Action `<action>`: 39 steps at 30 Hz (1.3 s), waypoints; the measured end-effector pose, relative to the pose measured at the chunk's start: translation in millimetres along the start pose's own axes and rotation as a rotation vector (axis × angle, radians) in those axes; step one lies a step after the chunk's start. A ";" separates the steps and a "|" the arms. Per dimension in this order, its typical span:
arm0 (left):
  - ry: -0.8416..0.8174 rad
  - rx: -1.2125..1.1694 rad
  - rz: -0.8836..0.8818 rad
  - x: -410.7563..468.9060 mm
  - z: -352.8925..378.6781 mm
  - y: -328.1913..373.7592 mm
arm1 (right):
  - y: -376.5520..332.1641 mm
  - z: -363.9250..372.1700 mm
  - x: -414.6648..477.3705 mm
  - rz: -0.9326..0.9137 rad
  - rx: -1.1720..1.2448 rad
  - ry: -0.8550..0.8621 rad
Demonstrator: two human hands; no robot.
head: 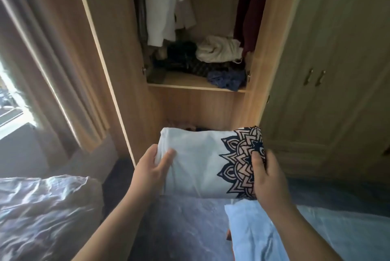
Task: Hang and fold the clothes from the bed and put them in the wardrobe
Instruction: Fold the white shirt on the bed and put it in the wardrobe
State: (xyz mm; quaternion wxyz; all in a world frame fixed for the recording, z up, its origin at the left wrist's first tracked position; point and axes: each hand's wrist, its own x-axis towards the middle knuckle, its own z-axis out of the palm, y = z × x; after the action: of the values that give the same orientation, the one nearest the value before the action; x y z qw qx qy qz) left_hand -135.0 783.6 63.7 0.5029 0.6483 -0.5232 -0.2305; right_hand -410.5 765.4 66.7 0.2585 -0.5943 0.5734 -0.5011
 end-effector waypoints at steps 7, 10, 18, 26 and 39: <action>0.058 -0.008 -0.009 78.6 52.8 2.2 | 30.2 18.3 106.1 0.048 0.079 -0.060; 0.054 -0.031 -0.003 121.0 60.2 -5.8 | 37.9 41.1 146.6 0.074 0.088 -0.078; 0.041 -0.224 -0.033 268.2 64.7 -56.8 | 49.2 153.4 269.0 0.046 0.051 -0.091; -0.056 -0.295 -0.020 465.0 66.4 -94.3 | 42.3 262.4 413.3 0.068 -0.010 -0.004; -0.222 -0.343 -0.192 654.0 172.2 -136.3 | 118.5 324.1 586.4 0.136 -0.022 0.048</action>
State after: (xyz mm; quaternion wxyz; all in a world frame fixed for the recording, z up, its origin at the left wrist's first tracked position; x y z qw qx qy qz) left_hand 10.3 110.3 23.8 0.5208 0.5709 -0.4644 -0.4327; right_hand -265.2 102.4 19.7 0.2714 -0.5448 0.6240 -0.4901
